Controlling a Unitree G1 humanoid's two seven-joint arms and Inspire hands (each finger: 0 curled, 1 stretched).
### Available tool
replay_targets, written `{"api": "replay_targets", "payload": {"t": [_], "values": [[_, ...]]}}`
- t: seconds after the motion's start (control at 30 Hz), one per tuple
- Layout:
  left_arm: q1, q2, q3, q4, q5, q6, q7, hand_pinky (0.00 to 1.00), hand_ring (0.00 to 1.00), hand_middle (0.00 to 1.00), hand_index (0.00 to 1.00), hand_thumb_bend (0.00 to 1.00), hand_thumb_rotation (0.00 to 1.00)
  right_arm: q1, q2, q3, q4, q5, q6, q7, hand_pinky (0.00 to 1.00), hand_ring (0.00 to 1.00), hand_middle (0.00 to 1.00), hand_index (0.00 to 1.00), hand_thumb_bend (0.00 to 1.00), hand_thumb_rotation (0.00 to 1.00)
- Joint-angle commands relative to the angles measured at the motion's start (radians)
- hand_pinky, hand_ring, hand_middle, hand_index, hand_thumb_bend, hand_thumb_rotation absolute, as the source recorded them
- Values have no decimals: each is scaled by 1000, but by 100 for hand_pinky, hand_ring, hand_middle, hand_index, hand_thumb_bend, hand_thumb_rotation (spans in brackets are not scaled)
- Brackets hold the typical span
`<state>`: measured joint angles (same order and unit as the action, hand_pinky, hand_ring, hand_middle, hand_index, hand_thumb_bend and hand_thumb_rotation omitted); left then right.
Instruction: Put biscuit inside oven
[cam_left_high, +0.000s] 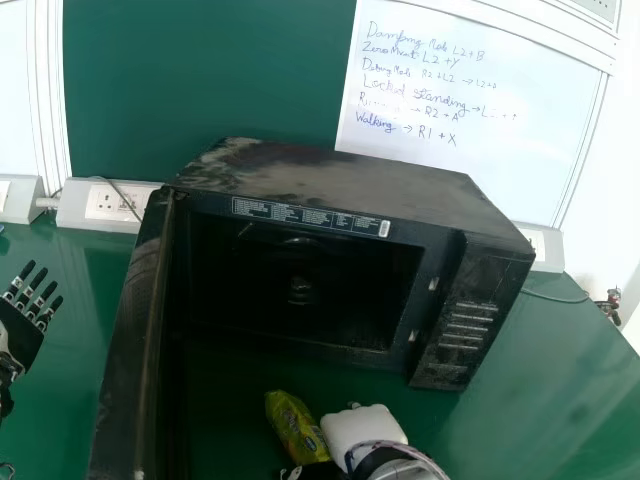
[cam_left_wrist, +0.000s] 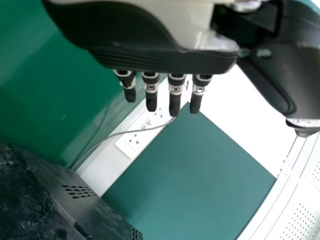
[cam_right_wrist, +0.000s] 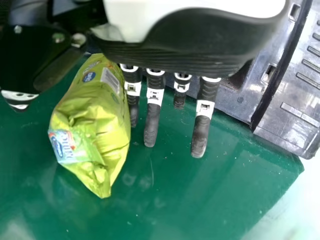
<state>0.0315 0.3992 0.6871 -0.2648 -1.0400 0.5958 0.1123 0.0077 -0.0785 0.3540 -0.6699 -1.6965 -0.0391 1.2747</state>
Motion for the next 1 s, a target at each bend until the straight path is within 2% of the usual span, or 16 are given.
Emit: {"api": "replay_targets", "payload": {"t": [0.0,0.13,0.2,0.33,0.43,0.57,0.63,0.73,0.77,0.8,0.87,0.97], "values": [[-11,9,14,5,-5,6,2,100,100,100,100,56,20,-9,2,0,36,33,9,38,39,54,67,82,100,34],[-8,15,13,4,-2,8,0,100,100,100,100,56,21,-42,-8,-9,55,75,19,84,35,49,62,80,98,34],[-8,17,14,6,-3,8,-6,100,100,100,100,55,21,-60,-15,-13,63,92,23,104,36,51,63,79,97,34],[-8,17,15,7,-3,9,-3,100,100,100,100,55,21,-93,-27,-22,81,125,38,137,45,62,71,81,99,37],[-9,18,16,2,-4,14,5,100,100,100,100,56,20,-116,-23,-48,95,168,76,174,61,72,76,78,98,35],[-9,17,17,-2,0,15,8,100,100,100,100,57,21,-138,-24,-66,105,171,127,211,64,70,70,66,99,31],[-12,15,19,-3,-6,20,18,100,100,100,100,57,20,-140,-27,-58,100,172,139,219,59,63,64,61,96,27],[-14,15,19,-3,-9,21,18,100,100,100,100,55,20,-140,-17,-46,95,170,160,233,34,40,48,63,89,16],[-15,15,18,-3,-8,21,18,100,100,99,99,55,20,-135,-12,-41,93,161,170,223,24,31,48,63,70,7],[-16,13,18,-4,-9,22,22,100,100,98,99,55,20,-127,-8,-35,91,152,177,209,20,27,47,64,63,3],[-16,11,17,-5,-6,21,24,100,100,98,99,55,21,-112,-3,-22,89,133,186,187,18,26,47,69,58,1],[-13,9,15,-11,-4,17,21,100,100,97,98,54,22,-76,11,3,86,106,201,145,21,30,48,71,56,0]]}}
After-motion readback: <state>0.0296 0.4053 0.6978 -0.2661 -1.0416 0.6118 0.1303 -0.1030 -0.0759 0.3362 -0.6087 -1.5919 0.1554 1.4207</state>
